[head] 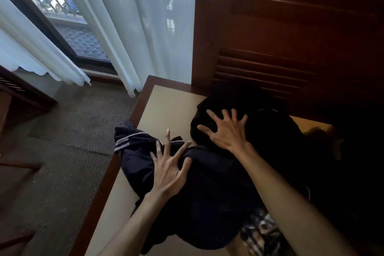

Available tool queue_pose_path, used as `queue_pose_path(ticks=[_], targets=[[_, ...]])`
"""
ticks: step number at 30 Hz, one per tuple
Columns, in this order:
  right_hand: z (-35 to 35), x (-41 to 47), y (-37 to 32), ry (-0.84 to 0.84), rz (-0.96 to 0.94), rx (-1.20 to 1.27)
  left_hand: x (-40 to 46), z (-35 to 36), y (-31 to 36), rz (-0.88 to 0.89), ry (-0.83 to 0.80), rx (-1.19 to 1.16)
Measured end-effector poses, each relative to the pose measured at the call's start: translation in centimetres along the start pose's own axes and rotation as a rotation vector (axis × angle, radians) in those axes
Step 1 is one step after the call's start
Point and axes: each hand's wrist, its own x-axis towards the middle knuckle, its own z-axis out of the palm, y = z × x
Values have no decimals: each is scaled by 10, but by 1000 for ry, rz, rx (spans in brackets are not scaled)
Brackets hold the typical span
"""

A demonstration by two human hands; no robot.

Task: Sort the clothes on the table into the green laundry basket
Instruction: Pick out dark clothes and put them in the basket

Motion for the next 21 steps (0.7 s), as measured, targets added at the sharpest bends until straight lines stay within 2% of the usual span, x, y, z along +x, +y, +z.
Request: queue_pose_path(ticks=[2,4,6,8,10,12,13,17,21], targets=[[1,4,14,73,39,117,3,9,0,-73,-94,-43],[6,8,16,-44,68,311,4,15,8,-89,-124,-45],[19,7,2,-152,36,301,0,31,12,-58,-63,10],[32,6,-16,-145,-21,215,-7,50,12,40,90,21],[41,3,-28,-52,-79,118,-4,65,8,160,270,-14],[48,0,-34,74,-115,65,2,65,8,208,373,-31],[50,0,-35,113,-107,68,6,62,7,216,394,-30],[34,0,-33,67,3,213,4,37,-3,150,352,-42],[-16,-23,-19,287,36,323,-6,-30,-10,159,447,-36]])
